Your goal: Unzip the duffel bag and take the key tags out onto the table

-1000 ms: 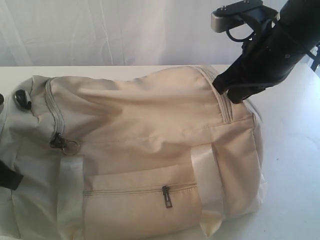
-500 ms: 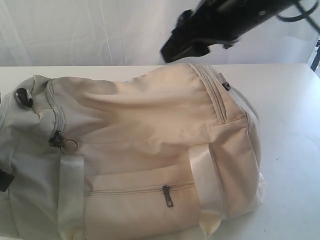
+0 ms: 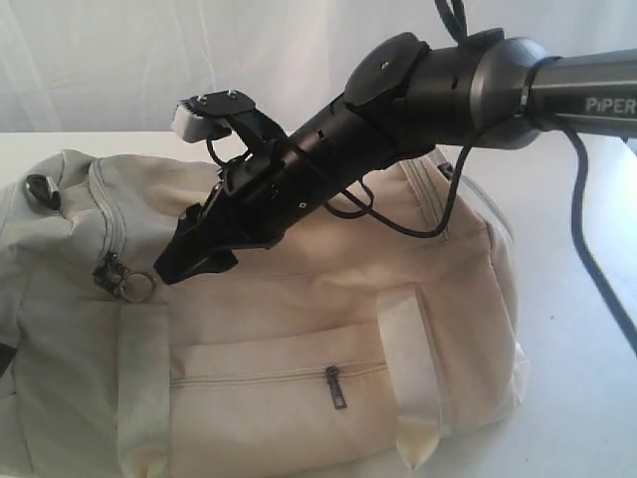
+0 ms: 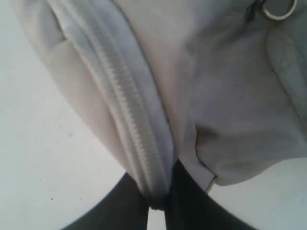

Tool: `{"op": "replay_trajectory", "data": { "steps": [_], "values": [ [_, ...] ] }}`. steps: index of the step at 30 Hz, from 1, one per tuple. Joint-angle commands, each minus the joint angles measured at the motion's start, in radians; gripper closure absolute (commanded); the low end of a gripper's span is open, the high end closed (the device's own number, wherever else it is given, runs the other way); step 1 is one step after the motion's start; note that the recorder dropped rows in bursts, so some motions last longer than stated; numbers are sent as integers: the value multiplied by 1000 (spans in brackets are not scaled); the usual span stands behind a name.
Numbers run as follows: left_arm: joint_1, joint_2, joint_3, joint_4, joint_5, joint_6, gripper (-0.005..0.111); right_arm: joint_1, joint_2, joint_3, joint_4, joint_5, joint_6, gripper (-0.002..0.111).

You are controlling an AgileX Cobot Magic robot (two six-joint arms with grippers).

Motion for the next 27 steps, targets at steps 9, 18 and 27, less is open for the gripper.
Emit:
{"op": "replay_trajectory", "data": {
  "steps": [9, 18, 27],
  "values": [
    [4, -21, -6, 33, 1, 4, 107, 60, 104, -54, 157, 50, -95, 44],
    [4, -21, -6, 33, 1, 4, 107, 81, 111, -72, 159, 68, -96, 55],
    [4, -21, -6, 38, 0, 4, 107, 81, 111, -72, 153, 50, -82, 87]
  ]
}}
